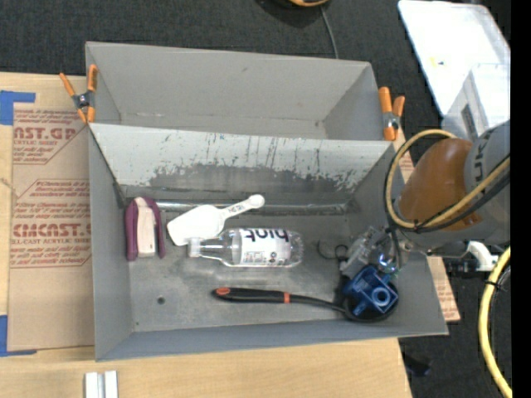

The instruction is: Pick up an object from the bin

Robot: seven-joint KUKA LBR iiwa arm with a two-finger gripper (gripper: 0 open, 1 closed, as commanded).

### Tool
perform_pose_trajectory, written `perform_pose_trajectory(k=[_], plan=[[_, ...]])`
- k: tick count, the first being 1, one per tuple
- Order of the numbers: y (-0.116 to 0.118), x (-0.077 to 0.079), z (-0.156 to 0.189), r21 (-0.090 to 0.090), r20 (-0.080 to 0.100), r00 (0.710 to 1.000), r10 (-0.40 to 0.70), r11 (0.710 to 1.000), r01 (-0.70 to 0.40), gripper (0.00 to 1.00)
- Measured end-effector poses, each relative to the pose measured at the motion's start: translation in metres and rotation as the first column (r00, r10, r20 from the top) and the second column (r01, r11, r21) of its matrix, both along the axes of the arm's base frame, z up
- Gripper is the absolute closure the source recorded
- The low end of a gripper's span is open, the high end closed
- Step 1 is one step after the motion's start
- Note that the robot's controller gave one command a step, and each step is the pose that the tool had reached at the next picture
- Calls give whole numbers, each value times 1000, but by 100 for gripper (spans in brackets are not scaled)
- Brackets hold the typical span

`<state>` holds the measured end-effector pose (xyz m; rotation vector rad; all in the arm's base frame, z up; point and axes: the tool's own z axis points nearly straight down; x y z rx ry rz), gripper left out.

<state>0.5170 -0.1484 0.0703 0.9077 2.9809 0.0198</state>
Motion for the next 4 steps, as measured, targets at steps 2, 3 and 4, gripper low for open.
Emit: perform_pose_trajectory(k=[2, 3, 4], plan=[[0, -1, 0, 0, 6, 999, 38, 999, -38, 100], [-1, -4, 0, -1, 8, 999, 48, 999, -48, 100], [-4, -2, 0, -1, 11, 996, 94, 996, -94, 100]])
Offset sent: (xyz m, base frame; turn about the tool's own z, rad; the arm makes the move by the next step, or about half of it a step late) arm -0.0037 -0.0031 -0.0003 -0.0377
